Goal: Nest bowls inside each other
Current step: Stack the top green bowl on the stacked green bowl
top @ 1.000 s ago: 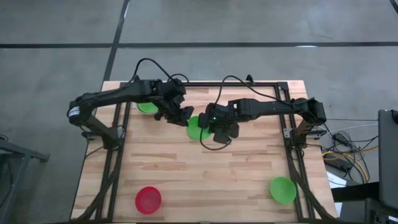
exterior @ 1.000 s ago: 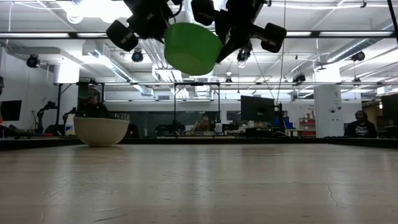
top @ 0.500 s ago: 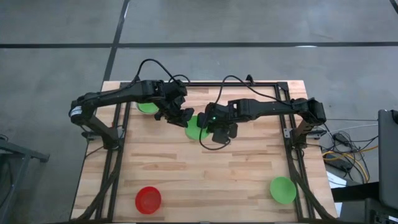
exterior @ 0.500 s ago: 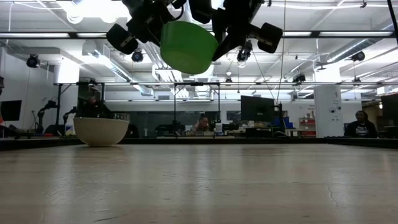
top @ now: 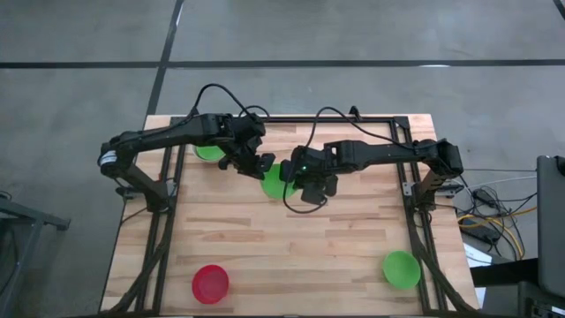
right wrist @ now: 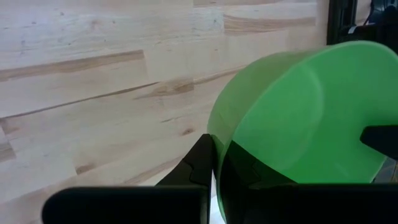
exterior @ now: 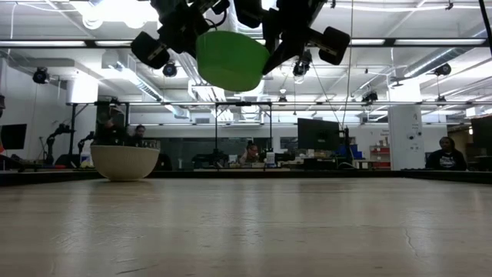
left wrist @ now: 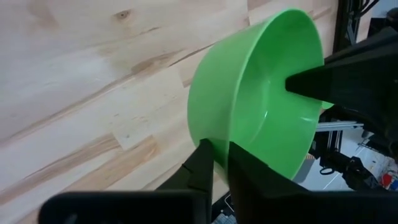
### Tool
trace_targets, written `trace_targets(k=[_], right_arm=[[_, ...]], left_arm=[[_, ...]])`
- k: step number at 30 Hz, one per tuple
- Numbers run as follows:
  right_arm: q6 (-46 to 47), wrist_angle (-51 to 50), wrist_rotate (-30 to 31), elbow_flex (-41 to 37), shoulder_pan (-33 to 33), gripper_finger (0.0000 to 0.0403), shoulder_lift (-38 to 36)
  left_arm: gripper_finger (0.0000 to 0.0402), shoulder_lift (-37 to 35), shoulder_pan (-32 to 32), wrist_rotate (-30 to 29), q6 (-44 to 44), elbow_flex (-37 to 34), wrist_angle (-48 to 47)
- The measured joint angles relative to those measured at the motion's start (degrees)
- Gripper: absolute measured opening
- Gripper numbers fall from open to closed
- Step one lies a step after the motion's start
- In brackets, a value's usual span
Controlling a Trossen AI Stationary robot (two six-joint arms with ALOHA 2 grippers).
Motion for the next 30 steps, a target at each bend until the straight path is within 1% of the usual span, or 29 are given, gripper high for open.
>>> trace_targets(k=[4, 20, 25, 30], right_arm=[[0.0, 0.05, -0.02, 0.0, 0.0, 0.0009, 0.0], [0.21, 0.33, 0.02, 0.09, 0.0, 0.0009, 0.0], [8.42, 1.82, -0.08, 0.09, 0.07, 0.0015, 0.0], [9.42, 2.7, -0.2, 0.25, 0.09, 0.0041, -0.2]], left_arm=[[0.0027, 0.01, 0.0, -0.12, 0.27, -0.05, -0.07], [0.0024, 0.01, 0.0, -0.57, 1.03, -0.05, -0.9], [0.0024, 0.01, 0.11, -0.58, 1.37, -0.05, -1.3], [0.0024, 0.01, 0.15, -0.84, 1.51, -0.05, -1.32]])
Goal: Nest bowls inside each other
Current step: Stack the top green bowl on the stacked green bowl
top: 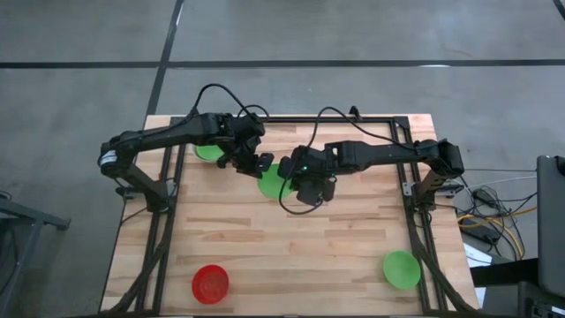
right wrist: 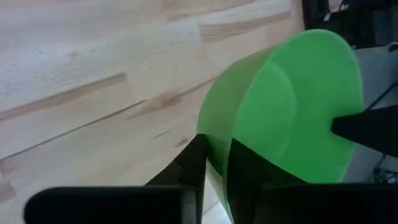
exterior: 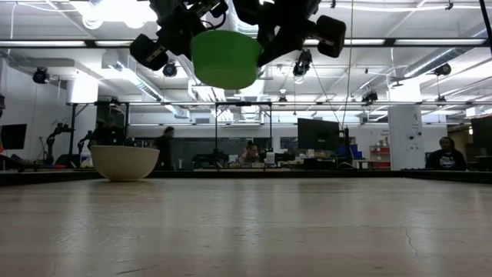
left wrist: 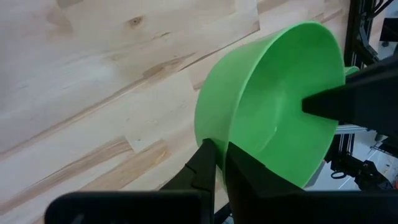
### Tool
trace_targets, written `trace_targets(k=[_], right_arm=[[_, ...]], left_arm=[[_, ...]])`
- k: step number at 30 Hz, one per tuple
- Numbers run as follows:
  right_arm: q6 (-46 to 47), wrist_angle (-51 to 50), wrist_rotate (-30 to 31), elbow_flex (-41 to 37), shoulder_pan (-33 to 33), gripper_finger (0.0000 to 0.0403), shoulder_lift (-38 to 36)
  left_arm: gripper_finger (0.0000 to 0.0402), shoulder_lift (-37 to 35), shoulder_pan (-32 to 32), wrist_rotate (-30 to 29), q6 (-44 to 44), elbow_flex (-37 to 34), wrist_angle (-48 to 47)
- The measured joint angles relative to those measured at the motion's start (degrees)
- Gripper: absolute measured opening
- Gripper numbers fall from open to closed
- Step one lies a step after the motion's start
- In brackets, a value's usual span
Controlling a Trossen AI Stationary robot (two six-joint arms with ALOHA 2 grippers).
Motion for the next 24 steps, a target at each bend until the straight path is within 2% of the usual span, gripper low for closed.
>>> trace_targets(k=[7, 24], right_arm=[[-0.15, 0.13, 0.15, 0.38, 0.13, 0.0076, -0.06], [0.66, 0.11, 1.54, 0.38, 0.26, 0.0126, -1.52]], left_arm=[[0.0024, 0.0, 0.0, 0.0, 0.53, 0.0, -0.36], [0.0024, 0.0, -0.02, 0.46, 1.02, 0.04, 0.02]])
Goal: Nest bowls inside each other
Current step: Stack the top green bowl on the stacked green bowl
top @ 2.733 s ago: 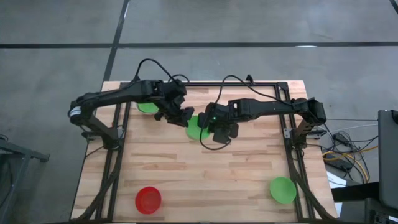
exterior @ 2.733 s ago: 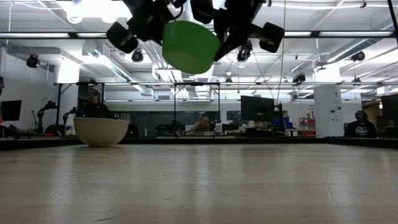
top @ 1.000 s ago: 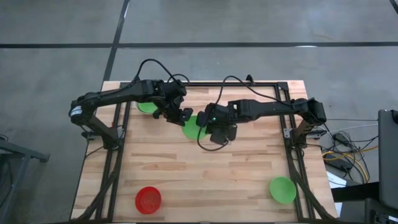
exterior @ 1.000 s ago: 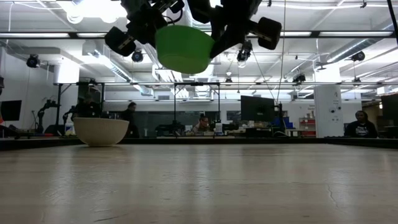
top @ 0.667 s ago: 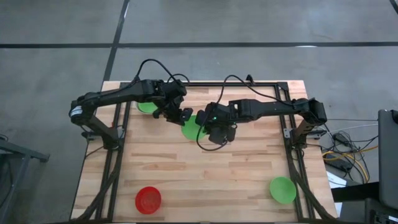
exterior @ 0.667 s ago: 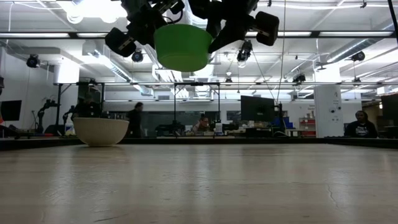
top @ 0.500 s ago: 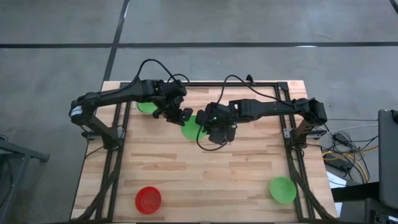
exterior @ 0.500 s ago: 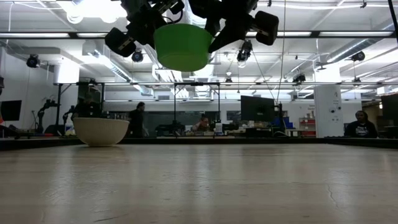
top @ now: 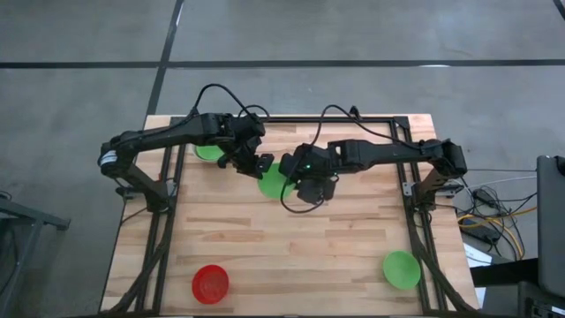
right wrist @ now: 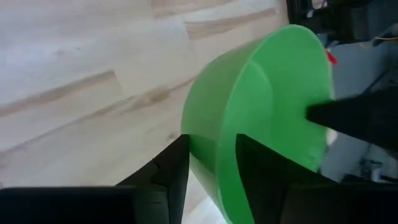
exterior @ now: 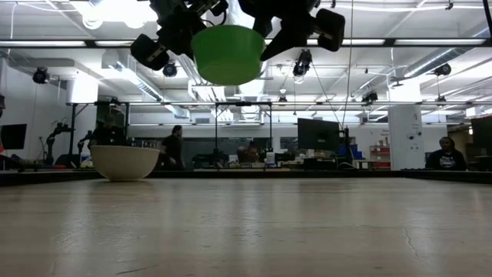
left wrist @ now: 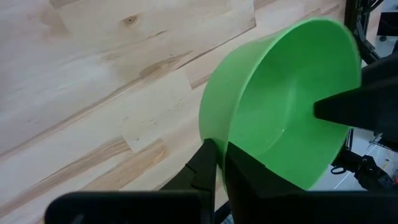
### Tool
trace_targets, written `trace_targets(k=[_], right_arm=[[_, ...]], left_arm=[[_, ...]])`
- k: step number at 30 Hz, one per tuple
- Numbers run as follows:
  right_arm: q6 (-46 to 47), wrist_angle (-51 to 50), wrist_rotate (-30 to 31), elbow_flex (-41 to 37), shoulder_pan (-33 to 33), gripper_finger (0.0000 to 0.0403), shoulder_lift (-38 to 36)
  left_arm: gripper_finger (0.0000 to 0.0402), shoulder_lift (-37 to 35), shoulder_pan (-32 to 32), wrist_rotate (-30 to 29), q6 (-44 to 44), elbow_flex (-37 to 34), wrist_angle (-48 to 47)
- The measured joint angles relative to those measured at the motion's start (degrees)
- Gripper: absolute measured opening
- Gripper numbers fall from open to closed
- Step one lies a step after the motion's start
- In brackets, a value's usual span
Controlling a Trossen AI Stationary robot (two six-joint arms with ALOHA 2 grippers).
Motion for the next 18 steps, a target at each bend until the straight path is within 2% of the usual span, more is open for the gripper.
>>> trace_targets(k=[5, 18], right_arm=[[-1.1, -0.02, 3.42, 0.0, 0.0, 0.013, -2.45], [-0.77, 0.34, 3.78, 0.0, -0.1, 0.0117, -7.74]], left_arm=[[0.0024, 0.0, -0.02, 0.06, 0.22, 0.02, -0.14], [0.0018, 0.0, -0.04, -0.42, 1.31, 0.2, 0.46]])
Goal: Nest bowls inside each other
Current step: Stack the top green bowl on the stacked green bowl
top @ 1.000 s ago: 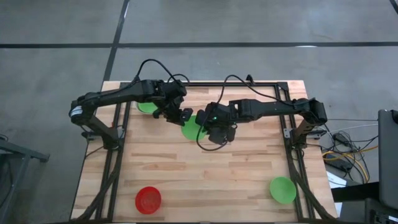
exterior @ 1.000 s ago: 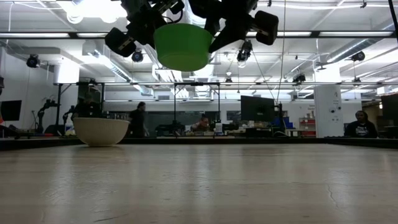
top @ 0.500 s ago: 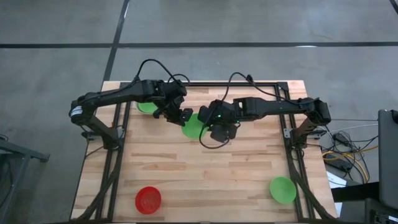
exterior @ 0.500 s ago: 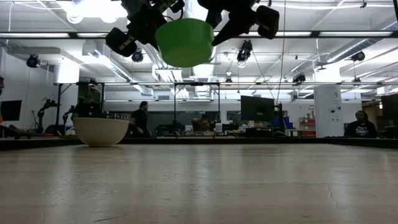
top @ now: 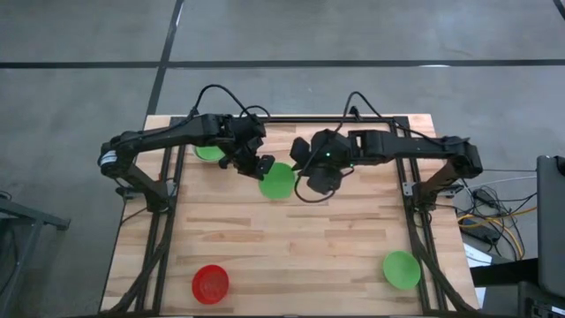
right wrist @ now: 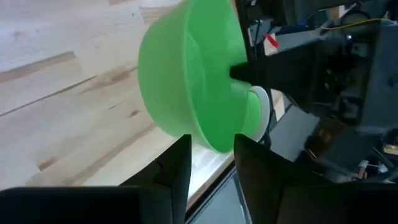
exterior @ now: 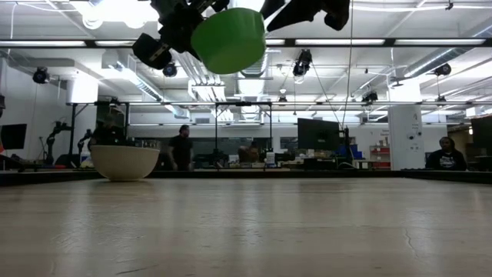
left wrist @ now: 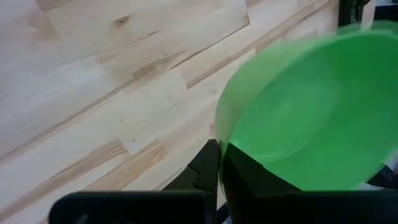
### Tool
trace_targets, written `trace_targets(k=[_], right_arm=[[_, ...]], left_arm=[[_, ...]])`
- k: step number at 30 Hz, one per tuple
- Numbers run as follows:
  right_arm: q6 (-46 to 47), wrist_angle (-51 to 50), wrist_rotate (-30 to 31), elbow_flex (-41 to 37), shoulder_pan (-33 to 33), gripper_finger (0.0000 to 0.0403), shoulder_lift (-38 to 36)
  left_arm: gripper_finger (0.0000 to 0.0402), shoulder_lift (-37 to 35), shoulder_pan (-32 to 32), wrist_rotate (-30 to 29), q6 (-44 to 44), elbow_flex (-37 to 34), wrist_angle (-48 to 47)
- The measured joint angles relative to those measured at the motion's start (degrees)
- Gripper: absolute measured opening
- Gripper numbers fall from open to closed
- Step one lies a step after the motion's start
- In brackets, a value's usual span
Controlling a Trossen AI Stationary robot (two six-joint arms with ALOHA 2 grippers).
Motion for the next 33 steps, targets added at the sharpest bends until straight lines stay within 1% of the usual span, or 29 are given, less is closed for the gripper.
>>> trace_targets(k=[7, 9, 11, 16, 18, 22, 26, 33], right_arm=[[0.02, -0.02, -0.11, 0.0, 0.07, 0.012, -0.76], [0.0, -0.04, 1.36, 0.0, 0.06, 0.0117, -0.86], [0.0, -0.07, 4.82, 0.0, 0.06, 0.0114, -0.88], [0.08, -0.13, 17.75, -0.02, -0.1, 0.0109, -0.88], [0.65, -0.15, 20.27, -0.02, -0.11, 0.0107, -0.88], [5.32, -0.17, 20.35, -0.02, -0.03, 0.0107, -0.88], [10.24, -0.67, 19.75, -0.04, -0.09, 0.0109, -0.88], [14.46, -1.14, 10.47, -0.09, -0.03, 0.0102, -0.86]], left_arm=[[0.0007, 0.0, 0.04, -0.42, 0.32, 0.0, -0.27], [0.0008, 0.0, 0.04, -0.44, 0.32, -0.02, -0.28], [0.0008, 0.0, 0.04, -0.48, 0.32, -0.06, -0.35], [0.0005, 0.0, 0.07, -2.17, 1.44, -0.09, -0.56], [0.0005, 0.0, 0.09, -2.84, 1.65, -0.09, -0.61], [0.0005, -0.31, 0.52, -3.07, 1.9, -0.16, -0.86], [0.0005, -2.5, 1.57, -4.49, 1.92, -0.17, -2.04], [0.0005, -8.14, 4.41, -13.34, 1.91, 2.87, -10.03]])
